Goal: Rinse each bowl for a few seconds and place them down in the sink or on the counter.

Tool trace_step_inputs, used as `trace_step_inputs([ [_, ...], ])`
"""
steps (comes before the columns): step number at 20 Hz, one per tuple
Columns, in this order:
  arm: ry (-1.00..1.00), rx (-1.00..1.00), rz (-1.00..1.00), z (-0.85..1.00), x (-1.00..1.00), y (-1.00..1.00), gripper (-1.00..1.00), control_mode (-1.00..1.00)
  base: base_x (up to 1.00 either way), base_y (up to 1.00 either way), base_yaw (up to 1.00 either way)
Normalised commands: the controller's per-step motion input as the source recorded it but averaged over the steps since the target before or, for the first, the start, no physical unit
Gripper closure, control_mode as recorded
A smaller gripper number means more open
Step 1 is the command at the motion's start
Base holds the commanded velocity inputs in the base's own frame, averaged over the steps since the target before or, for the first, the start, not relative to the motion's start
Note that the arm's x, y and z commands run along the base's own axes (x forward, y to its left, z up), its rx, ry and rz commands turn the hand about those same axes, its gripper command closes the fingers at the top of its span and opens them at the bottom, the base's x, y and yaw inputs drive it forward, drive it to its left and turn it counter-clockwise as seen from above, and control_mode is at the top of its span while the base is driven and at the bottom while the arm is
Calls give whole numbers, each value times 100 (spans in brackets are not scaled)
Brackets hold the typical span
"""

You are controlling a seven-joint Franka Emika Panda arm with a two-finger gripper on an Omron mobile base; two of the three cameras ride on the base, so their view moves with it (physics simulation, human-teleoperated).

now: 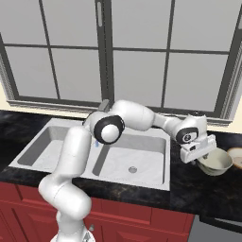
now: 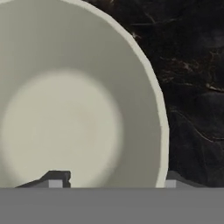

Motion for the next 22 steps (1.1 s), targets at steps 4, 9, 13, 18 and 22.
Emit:
trace_step_inputs([
  [4, 0, 0, 3, -9, -24, 11, 100, -100, 0, 0, 0],
  [9, 0, -7, 4, -5, -33, 41, 100, -100, 0, 0, 0],
  [13, -3, -15, 17, 26, -33, 66, 100, -100, 0, 0, 0],
  [18, -3, -19, 26, 44, -26, 75, 100, -100, 0, 0, 0],
  [22, 3, -15, 29, 55, -27, 74, 100, -100, 0, 0, 0],
])
